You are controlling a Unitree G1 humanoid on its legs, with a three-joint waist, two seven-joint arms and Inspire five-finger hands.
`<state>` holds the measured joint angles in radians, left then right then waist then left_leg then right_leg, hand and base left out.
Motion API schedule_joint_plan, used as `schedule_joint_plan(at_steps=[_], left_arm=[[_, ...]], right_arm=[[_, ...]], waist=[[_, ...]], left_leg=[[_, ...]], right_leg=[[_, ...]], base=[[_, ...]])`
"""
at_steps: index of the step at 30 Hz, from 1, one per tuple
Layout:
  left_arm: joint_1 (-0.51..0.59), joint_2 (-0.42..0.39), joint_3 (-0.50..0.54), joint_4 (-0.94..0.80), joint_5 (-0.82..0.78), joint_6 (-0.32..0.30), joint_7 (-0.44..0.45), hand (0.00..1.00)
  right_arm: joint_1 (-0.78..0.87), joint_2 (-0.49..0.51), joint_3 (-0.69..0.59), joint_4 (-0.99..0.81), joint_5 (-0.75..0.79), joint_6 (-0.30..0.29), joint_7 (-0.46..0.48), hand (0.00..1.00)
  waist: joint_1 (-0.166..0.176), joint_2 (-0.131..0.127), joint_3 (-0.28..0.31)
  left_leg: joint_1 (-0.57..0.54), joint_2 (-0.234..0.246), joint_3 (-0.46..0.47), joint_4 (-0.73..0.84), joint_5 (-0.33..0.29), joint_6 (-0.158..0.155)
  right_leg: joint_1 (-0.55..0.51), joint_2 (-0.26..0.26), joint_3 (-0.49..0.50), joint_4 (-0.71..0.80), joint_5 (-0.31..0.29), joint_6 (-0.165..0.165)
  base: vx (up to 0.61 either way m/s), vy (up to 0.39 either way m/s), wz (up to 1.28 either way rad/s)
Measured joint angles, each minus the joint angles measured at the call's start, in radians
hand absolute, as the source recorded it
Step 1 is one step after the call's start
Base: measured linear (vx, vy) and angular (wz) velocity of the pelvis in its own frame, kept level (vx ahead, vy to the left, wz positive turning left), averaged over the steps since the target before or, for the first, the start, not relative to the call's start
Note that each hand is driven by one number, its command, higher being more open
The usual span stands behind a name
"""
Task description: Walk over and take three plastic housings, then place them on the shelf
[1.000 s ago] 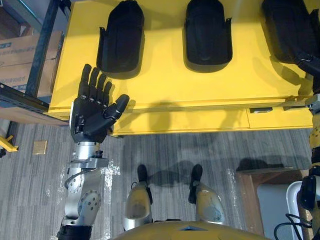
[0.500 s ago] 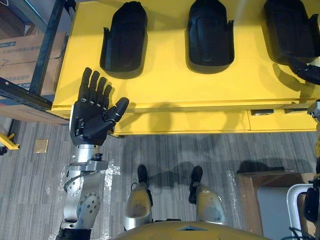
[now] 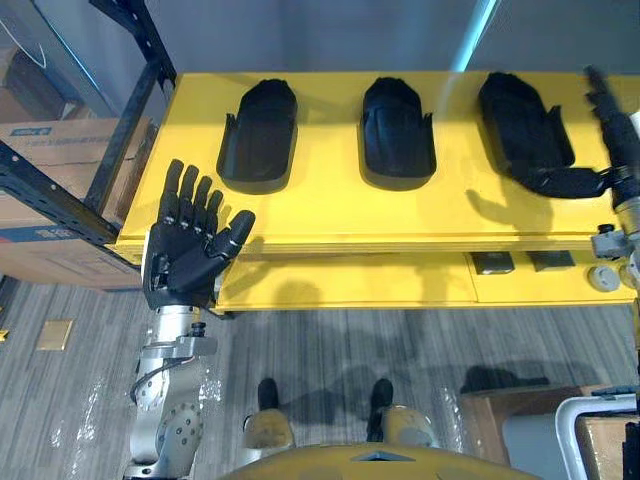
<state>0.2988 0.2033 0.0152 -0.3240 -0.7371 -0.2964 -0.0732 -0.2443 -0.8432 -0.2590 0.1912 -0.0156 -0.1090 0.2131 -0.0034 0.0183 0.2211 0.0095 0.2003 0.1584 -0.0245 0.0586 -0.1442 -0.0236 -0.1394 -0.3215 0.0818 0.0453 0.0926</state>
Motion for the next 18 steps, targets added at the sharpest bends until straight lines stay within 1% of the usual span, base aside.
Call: schedule_joint_plan(at_steps=[2,4,5,8,14,18], left_arm=[[0.015,0.001,0.0,0.0,0.0,0.0,0.001,1.0],[0.02,0.001,0.0,0.0,0.0,0.001,0.004,1.0],[0.02,0.001,0.0,0.0,0.0,0.002,0.007,1.0],[0.023,0.001,0.001,0.005,0.001,0.016,0.011,1.0],[0.023,0.001,0.0,0.007,0.003,0.019,0.01,1.0],[0.02,0.007,-0.002,0.02,0.004,0.018,0.009,1.0]], right_arm=[[-0.001,-0.056,0.058,0.023,0.002,0.046,0.076,1.0],[-0.007,-0.091,0.086,0.06,0.004,0.072,0.114,1.0],[-0.01,-0.103,0.092,0.082,0.013,0.083,0.131,1.0],[-0.049,-0.123,0.112,0.181,0.039,0.124,0.177,1.0],[-0.136,-0.175,0.174,0.283,0.041,0.132,0.194,1.0],[-0.201,-0.176,0.246,0.341,0.041,0.132,0.185,1.0]], waist=[[0.002,-0.001,-0.017],[0.004,-0.001,-0.029],[0.006,-0.002,-0.034],[0.008,-0.006,-0.051],[0.006,-0.006,-0.057],[0.01,-0.007,-0.058]], left_leg=[[0.002,0.0,0.0,-0.001,0.0,0.001],[0.002,0.0,0.0,-0.004,0.002,0.0],[0.002,-0.001,0.0,-0.007,0.007,-0.005],[0.022,-0.002,0.008,-0.025,0.017,-0.006],[0.032,-0.004,0.017,-0.033,0.019,-0.006],[0.009,-0.003,0.028,-0.037,0.02,-0.002]], right_leg=[[0.007,0.0,-0.004,-0.007,0.002,0.003],[0.009,0.001,-0.005,-0.013,0.005,0.004],[0.009,0.001,-0.005,-0.014,0.006,0.004],[0.017,0.001,-0.002,-0.016,0.01,0.004],[0.028,0.003,0.004,-0.038,0.021,0.007],[0.021,0.014,0.013,-0.097,0.053,0.007]], base=[[-0.02,0.004,0.04],[0.0,0.0,0.0],[0.0,0.0,0.0],[0.02,0.003,-0.04],[0.0,0.006,-0.05],[-0.02,0.003,-0.06]])
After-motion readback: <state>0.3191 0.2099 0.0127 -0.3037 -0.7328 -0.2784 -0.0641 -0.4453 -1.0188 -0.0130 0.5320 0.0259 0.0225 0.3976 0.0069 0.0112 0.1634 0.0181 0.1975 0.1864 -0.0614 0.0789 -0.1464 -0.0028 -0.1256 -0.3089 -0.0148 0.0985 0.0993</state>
